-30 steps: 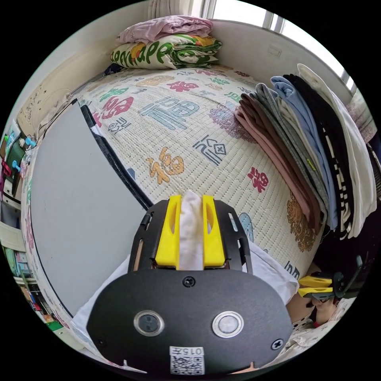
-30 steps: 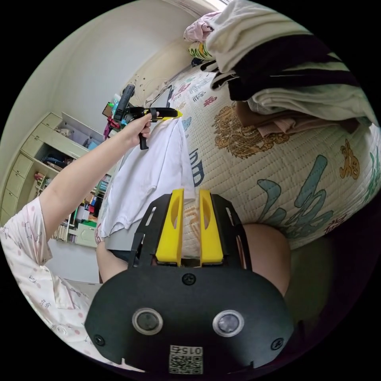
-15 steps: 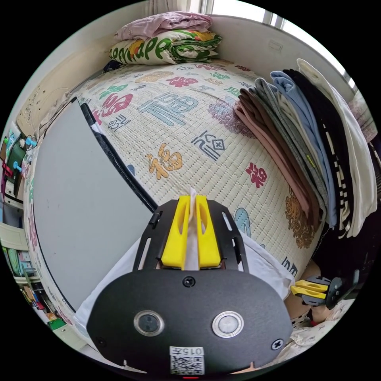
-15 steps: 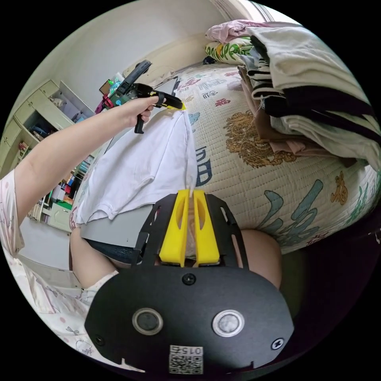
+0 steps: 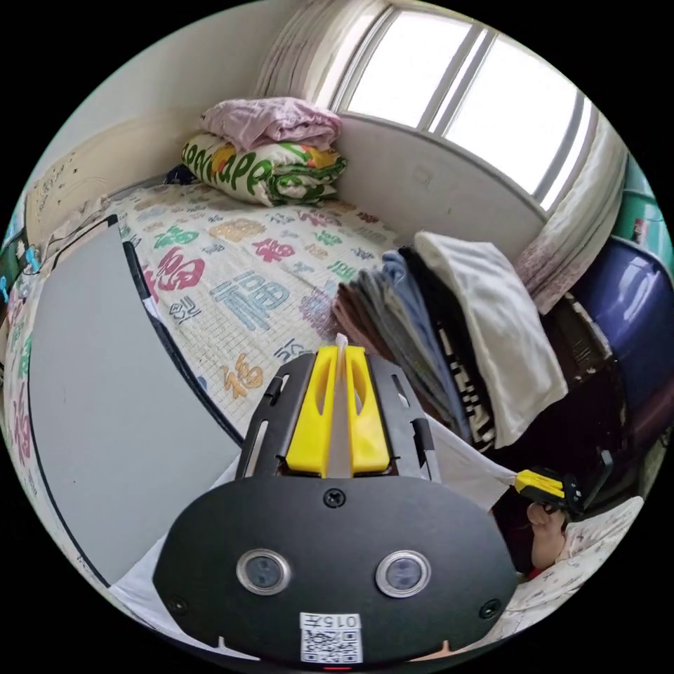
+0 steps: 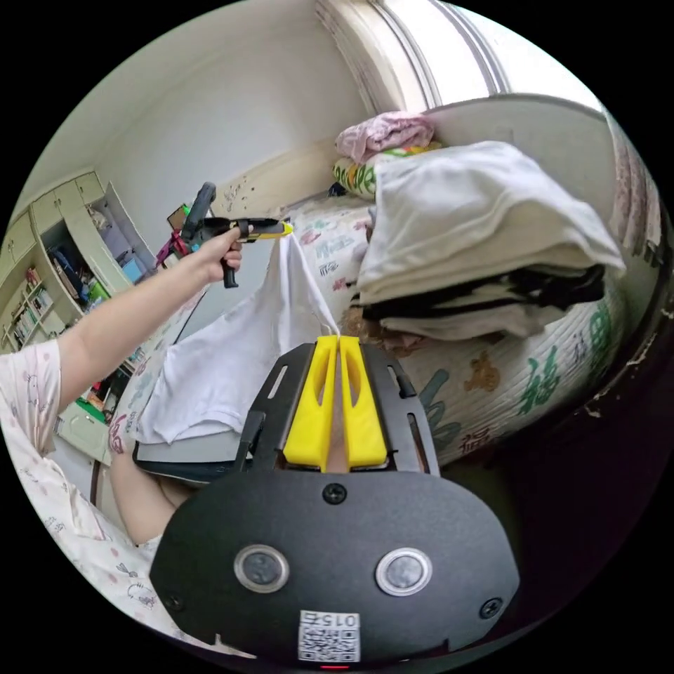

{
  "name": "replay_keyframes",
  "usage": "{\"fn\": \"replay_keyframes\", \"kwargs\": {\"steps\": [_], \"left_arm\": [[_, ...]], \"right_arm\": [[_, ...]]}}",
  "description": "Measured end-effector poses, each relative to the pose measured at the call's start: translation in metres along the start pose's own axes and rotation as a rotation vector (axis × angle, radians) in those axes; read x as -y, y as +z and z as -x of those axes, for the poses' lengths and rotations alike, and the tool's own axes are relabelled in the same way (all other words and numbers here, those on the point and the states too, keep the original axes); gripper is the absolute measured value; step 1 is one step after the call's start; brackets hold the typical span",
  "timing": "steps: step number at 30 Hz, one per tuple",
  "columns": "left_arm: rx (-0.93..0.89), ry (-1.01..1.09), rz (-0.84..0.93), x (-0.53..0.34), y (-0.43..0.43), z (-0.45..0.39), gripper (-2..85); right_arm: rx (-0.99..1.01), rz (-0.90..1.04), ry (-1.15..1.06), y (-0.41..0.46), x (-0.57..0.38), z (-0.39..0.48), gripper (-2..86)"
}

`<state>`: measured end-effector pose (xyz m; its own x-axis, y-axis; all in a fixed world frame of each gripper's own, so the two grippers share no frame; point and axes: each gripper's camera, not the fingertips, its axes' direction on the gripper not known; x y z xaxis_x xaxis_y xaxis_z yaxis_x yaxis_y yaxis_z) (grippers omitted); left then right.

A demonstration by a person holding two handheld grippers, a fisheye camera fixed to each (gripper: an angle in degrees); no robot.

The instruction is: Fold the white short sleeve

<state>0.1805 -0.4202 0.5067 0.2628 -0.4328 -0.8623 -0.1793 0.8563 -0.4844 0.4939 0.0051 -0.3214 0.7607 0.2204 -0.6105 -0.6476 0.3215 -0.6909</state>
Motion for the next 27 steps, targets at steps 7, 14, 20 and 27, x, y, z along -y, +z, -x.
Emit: {"fn": "replay_keyframes", "kwargs": {"steps": [7, 14, 20, 27], "left_arm": [[-0.151, -0.009, -0.260, -0.195, -0.196, 0.079, 1.1], [0.187, -0.313, -0.275, -0.538, -0.301, 0.272, 1.3], [0.152, -0.635, -0.377, -0.781, -0.302, 0.359, 5.1], [0.111, -0.530, -0.186, -0.837, -0.230, 0.344, 7.7]], "right_arm": [[0.433, -0.087, -0.268, -0.046, -0.040, 0.086, -0.3], [0.675, 0.262, -0.562, 0.116, -0.154, 0.255, -0.3], [0.638, 0.517, -0.693, 0.216, -0.247, 0.315, -0.3], [0.576, 0.589, -0.702, 0.259, -0.287, 0.310, -0.3]]}}
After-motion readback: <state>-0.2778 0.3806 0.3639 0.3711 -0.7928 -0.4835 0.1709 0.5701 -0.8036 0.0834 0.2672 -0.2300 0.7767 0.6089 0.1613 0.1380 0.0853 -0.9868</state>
